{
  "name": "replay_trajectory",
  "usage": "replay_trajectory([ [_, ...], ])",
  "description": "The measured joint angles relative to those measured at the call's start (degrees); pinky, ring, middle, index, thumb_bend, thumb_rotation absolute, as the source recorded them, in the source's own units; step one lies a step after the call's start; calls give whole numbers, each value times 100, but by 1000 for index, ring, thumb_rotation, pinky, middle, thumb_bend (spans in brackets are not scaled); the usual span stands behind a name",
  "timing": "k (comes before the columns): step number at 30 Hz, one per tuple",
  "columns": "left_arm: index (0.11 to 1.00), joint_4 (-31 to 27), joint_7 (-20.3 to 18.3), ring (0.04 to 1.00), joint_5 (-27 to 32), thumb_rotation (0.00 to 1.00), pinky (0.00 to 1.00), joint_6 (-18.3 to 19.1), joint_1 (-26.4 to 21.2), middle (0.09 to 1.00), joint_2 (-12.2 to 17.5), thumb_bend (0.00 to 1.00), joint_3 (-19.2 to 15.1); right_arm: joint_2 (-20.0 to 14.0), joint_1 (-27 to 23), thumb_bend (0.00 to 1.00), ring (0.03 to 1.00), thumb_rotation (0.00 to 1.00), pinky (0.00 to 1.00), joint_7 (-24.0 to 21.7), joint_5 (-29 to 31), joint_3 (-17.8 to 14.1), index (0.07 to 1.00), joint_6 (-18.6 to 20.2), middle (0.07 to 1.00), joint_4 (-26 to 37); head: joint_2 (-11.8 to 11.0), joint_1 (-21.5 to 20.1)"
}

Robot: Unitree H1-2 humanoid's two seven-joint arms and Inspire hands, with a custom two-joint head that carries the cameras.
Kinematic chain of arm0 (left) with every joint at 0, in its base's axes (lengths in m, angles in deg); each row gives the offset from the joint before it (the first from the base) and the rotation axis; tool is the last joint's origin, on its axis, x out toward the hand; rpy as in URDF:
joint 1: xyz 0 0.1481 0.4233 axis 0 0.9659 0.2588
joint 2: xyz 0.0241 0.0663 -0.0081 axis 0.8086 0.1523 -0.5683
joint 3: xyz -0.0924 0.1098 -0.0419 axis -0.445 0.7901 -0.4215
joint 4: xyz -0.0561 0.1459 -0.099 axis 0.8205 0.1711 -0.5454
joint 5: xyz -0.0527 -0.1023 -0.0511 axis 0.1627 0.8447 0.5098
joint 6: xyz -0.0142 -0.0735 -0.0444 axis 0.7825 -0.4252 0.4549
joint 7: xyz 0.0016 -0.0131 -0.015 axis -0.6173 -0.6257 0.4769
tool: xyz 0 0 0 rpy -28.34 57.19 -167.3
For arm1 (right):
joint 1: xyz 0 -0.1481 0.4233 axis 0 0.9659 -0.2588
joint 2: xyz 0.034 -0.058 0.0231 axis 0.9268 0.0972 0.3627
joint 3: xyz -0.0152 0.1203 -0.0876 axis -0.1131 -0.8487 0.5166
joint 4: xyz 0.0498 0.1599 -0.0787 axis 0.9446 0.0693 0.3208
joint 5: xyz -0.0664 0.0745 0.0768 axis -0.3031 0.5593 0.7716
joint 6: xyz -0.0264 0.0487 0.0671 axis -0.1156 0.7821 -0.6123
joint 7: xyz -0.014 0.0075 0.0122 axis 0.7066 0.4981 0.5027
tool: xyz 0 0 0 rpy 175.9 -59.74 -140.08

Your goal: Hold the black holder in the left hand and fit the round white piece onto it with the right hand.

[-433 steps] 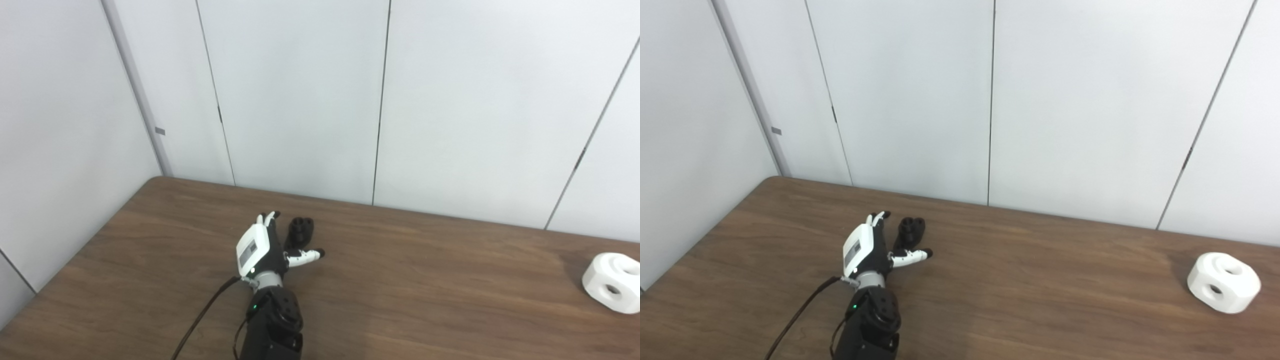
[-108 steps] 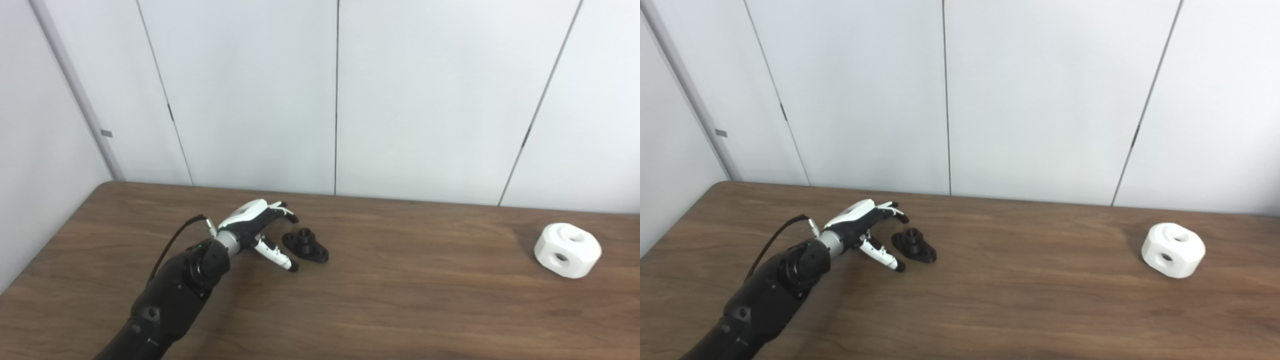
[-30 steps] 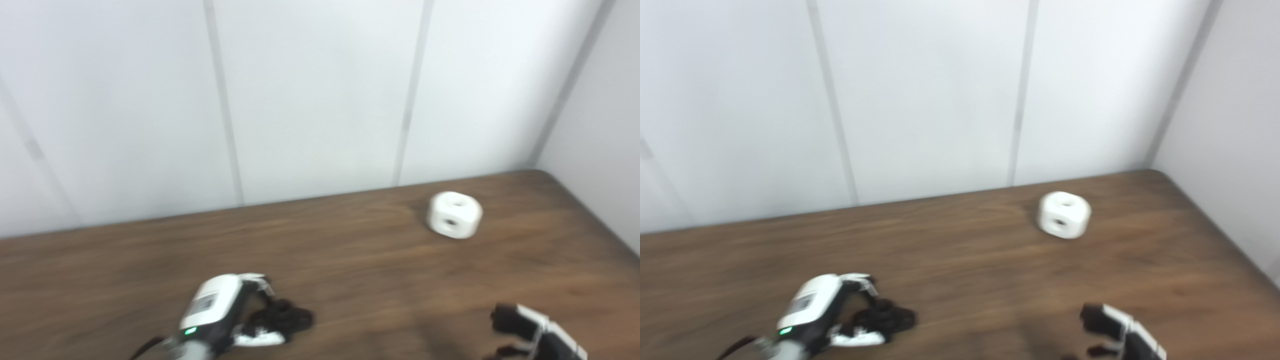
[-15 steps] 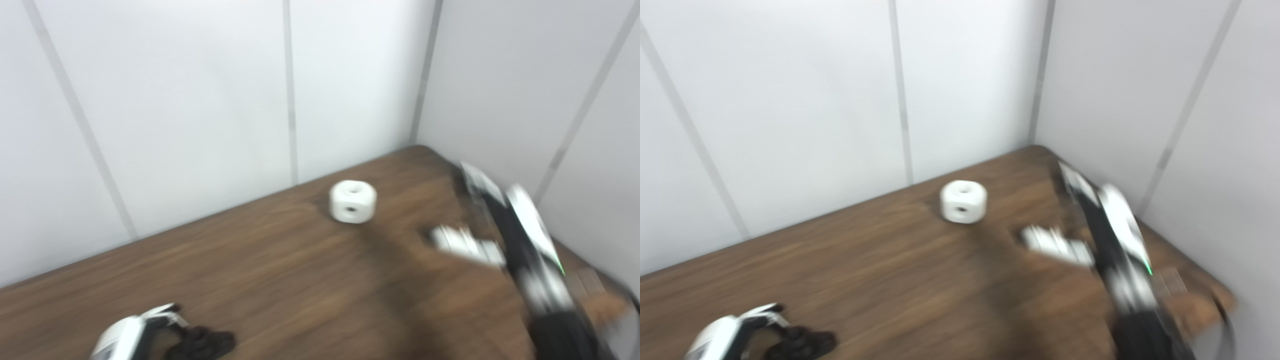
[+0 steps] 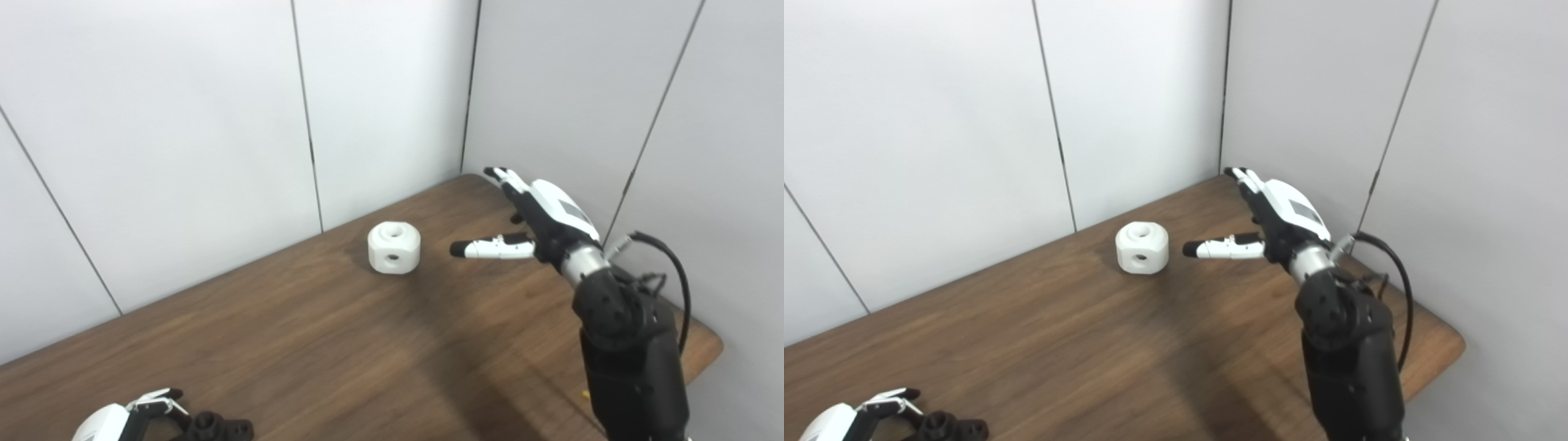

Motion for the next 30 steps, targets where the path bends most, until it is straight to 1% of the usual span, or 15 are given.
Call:
replay_trajectory([
  [3,483,-52,-2,844,37,38,775,-13,5,828,-2,516,-5,-194,-188,1000,981,634,719,-4,114,302,982,-1,1000,-426,0,70],
  [4,483,-67,-6,847,51,38,786,-11,5,830,-9,516,-5,-232,-229,1000,976,631,713,-7,140,354,978,-1,1000,-517,-17,96],
  [6,483,-155,-58,853,106,38,807,21,40,834,-9,515,-12,-366,-345,1000,978,622,713,4,151,587,974,0,1000,-791,-18,123],
  [9,483,-212,-85,856,123,38,819,37,106,835,-9,515,-28,-509,-496,1000,990,585,716,18,158,828,972,-1,1000,-1166,-18,149],
  [14,483,-276,-85,853,117,38,816,45,163,834,3,515,-36,-648,-602,1000,977,570,715,70,191,1107,963,-1,1000,-1522,-9,202],
  [17,483,-350,-111,851,111,38,810,111,186,833,14,515,-31,-722,-695,1000,987,557,730,141,311,1286,958,-1,1000,-1807,-17,228],
  [21,483,-400,-133,854,111,38,815,138,226,832,20,515,-40,-776,-756,1000,991,542,735,276,373,1507,952,-2,1000,-1878,-35,220],
  [25,483,-425,-163,853,112,38,813,138,240,830,25,515,-40,-777,-788,1000,988,515,740,357,418,1652,947,-1,1000,-1963,-79,193],
  [27,483,-445,-166,855,113,37,820,136,256,830,34,515,-43,-784,-788,1000,985,517,742,424,428,1734,945,-2,1000,-1980,-97,193],
  [30,483,-532,-212,858,110,38,823,174,299,835,55,515,-43,-842,-792,1000,987,523,781,507,395,1832,946,-2,1000,-2034,-88,220],
])
